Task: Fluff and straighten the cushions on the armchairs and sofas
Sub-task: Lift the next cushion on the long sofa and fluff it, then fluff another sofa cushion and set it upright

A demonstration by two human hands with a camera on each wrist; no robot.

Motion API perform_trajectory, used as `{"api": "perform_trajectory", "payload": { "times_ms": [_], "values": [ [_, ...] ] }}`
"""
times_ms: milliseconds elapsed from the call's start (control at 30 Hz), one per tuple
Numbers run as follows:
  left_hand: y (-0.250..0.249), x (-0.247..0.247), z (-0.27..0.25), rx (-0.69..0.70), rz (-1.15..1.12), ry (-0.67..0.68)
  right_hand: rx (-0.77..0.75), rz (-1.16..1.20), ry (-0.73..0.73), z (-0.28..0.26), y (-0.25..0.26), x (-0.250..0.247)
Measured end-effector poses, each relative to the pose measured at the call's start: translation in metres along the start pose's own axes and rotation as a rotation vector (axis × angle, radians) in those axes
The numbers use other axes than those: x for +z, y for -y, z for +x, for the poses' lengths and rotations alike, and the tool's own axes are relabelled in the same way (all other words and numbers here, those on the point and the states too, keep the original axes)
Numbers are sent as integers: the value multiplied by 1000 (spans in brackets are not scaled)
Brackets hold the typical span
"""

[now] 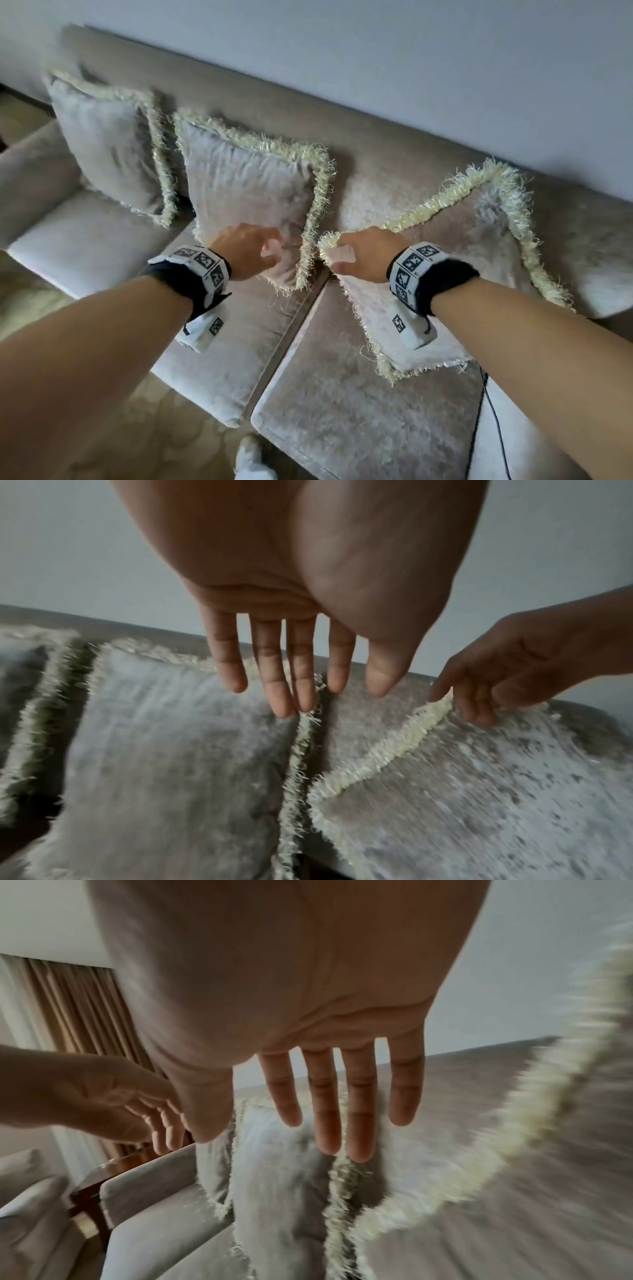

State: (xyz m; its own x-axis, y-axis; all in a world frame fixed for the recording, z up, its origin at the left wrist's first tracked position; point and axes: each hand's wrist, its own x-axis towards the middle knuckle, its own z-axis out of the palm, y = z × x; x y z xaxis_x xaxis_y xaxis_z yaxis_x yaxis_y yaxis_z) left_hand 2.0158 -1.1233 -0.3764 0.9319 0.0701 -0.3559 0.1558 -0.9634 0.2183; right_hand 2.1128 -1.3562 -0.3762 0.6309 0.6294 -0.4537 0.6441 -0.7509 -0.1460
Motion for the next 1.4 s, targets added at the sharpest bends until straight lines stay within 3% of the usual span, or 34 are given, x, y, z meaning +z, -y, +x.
{"api": "perform_trajectory", "payload": {
  "times_ms": [233, 433, 633, 900, 1167, 1333, 1400],
  "values": [
    [114, -48, -48, -39, 80, -12, -34, -33, 18, 46, 124, -25],
    [230, -64, -69, 24, 132, 42, -11, -53, -15, 88, 234, -31],
    [299, -81, -56, 88, 158, 70, 27, -13, -18, 127, 295, -43],
    [328, -76, 17, 139, 171, 132, 120, 115, -38, 173, 275, -34],
    [343, -56, 124, 217, 222, 177, 202, 216, -61, 261, 225, 5],
    [368, -26, 178, 227, 81, 168, 268, 379, -122, 286, 199, 40],
    [379, -10, 194, 238, 8, 127, 344, 474, -225, 290, 188, 59]
  ]
}}
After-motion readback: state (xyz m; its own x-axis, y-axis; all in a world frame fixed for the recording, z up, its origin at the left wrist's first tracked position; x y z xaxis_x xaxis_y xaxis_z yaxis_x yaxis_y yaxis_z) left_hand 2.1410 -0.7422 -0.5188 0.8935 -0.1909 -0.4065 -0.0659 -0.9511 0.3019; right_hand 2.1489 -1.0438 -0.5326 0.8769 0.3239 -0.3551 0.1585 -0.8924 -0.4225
